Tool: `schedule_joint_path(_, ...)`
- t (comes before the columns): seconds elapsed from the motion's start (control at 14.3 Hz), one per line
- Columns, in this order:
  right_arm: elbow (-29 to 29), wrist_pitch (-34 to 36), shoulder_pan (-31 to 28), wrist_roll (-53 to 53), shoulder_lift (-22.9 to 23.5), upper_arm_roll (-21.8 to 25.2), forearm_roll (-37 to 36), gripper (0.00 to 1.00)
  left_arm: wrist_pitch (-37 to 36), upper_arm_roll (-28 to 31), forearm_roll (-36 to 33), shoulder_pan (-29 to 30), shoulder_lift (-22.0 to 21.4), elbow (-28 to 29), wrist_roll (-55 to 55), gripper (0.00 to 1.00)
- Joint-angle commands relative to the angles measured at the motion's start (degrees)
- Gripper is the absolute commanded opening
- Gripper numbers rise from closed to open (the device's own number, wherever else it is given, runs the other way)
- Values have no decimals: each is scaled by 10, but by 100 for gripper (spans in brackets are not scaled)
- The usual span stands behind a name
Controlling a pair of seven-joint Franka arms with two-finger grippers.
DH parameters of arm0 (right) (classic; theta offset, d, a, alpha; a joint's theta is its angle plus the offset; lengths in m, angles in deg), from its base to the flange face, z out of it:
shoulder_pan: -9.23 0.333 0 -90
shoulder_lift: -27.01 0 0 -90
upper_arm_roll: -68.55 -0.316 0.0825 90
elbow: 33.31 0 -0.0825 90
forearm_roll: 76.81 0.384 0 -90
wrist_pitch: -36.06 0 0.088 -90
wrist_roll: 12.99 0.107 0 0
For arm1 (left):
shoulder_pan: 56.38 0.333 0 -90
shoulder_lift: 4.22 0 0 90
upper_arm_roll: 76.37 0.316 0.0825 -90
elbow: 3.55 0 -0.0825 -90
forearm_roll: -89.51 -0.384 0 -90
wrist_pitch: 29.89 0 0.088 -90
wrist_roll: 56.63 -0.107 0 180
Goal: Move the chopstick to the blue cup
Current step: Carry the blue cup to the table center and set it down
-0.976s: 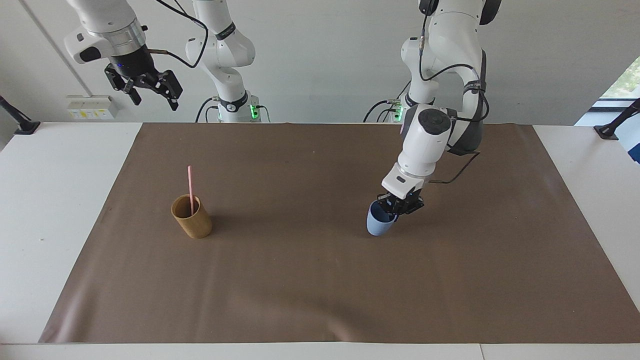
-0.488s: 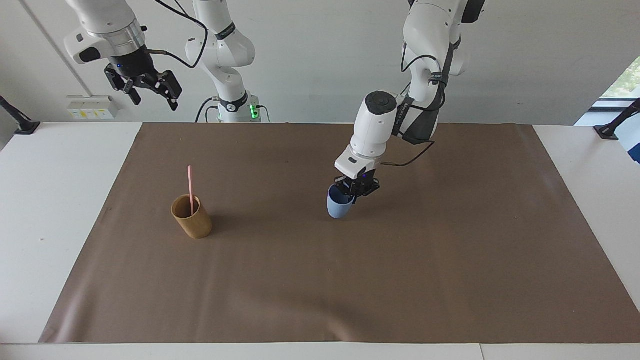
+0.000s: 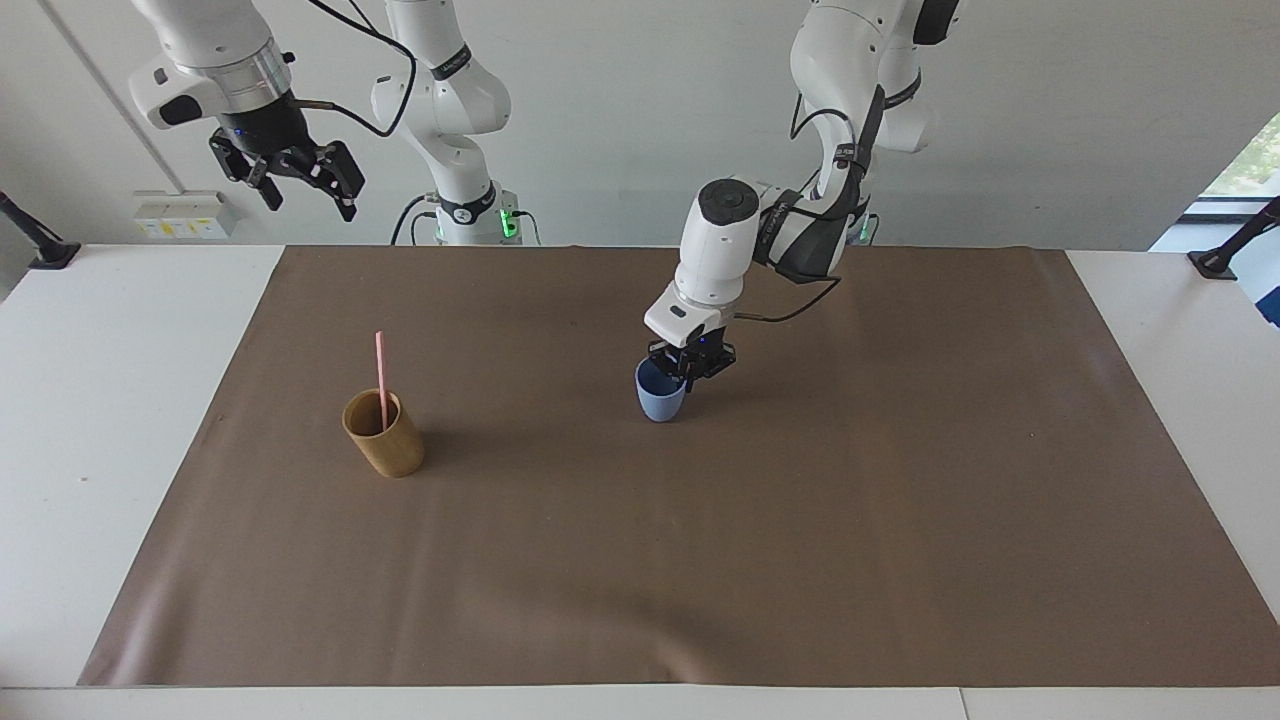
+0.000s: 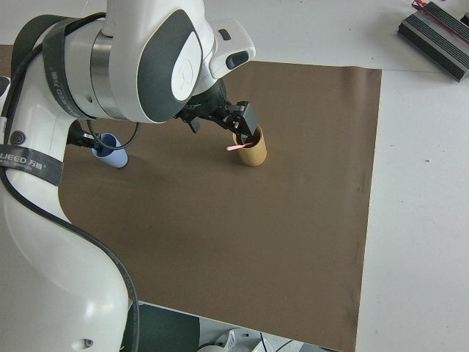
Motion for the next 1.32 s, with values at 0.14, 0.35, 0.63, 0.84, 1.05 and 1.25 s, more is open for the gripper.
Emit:
schedule_joint_path(0.14,21,-6,-10,-17,-15,-2,14,100,2,9,-4,-9,-25,26,4,97)
schedule_joint_path(0.35,24,-16,-2,-6,-7,-2,15,100,-1,10,-4,-3,-27,19,3,100)
schedule_joint_path(0.63,24,-59,-1,29,39,-5,33,100,-44,11,-4,0,-64,21,-1,100)
schedule_joint_path(0.84,25,-77,-4,28,77,-5,35,100,-87,11,-4,15,-91,23,-7,100)
schedule_joint_path(1.05,28,-112,-5,26,121,-5,36,100,-131,11,-4,60,-131,27,-65,100)
schedule_joint_path(1.25,36,-152,-9,16,169,-5,50,100,-179,11,-4,131,-173,26,-173,100)
